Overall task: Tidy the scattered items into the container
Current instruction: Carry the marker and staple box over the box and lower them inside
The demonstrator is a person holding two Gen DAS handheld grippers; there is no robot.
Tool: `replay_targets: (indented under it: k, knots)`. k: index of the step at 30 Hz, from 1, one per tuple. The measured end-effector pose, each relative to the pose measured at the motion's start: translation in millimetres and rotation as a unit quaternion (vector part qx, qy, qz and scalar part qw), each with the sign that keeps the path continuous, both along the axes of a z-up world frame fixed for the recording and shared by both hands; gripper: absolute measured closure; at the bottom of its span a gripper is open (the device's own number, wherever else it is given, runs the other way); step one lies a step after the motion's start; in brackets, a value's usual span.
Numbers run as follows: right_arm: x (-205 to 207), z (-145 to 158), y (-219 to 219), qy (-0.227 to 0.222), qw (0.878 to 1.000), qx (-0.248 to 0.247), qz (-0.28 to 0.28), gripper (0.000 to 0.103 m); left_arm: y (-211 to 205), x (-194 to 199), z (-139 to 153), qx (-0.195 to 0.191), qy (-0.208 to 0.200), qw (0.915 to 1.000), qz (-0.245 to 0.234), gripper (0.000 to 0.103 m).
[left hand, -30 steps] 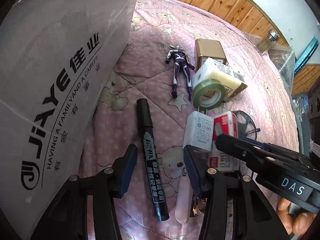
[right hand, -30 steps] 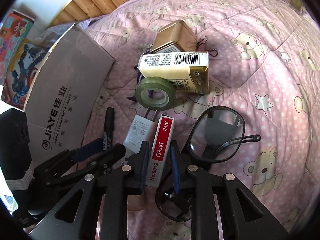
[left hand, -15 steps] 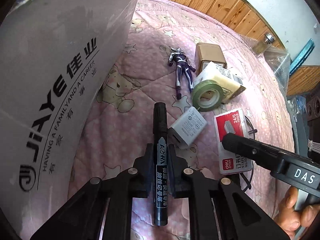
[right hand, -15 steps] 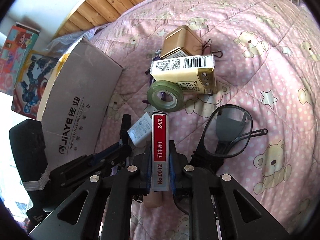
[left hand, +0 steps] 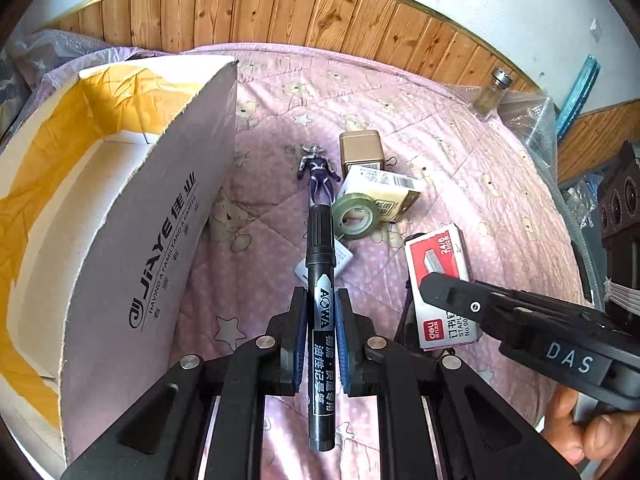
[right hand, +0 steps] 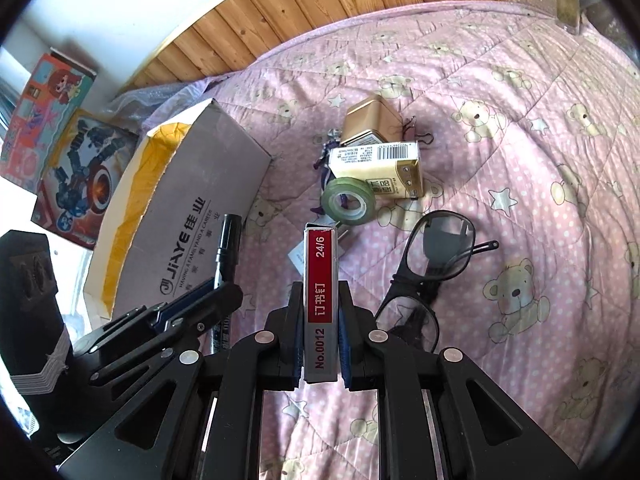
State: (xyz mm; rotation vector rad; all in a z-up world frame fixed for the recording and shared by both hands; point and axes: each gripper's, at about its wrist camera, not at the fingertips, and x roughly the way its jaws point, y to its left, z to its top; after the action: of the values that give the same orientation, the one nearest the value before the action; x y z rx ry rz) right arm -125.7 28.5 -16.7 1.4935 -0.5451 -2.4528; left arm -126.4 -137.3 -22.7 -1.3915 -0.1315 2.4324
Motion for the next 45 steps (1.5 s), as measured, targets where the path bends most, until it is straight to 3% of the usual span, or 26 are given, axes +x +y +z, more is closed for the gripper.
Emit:
replay_targets:
  k: [10, 20, 45]
  knots:
    - [9.0, 34.7, -22.9, 0.033, 0.999, 0.017, 0.016, 0.088, -5.0, 11.2, 42.1, 0.023, 0.041, 0.9989, 0.003, 0.089]
    - [3.5, 66.5, -70.2, 0.062, 0.996, 0.036, 0.059, 0.088, -43.5, 16.3, 70.2, 0.055, 0.067, 0.9959, 0.028, 0.089]
    - [-29.4, 105.6, -164.2, 0.094, 0.983, 0.069, 0.145, 0.088, -140.6, 0.2, 84.9, 0.14, 0.069, 0.9822, 0.105, 0.089]
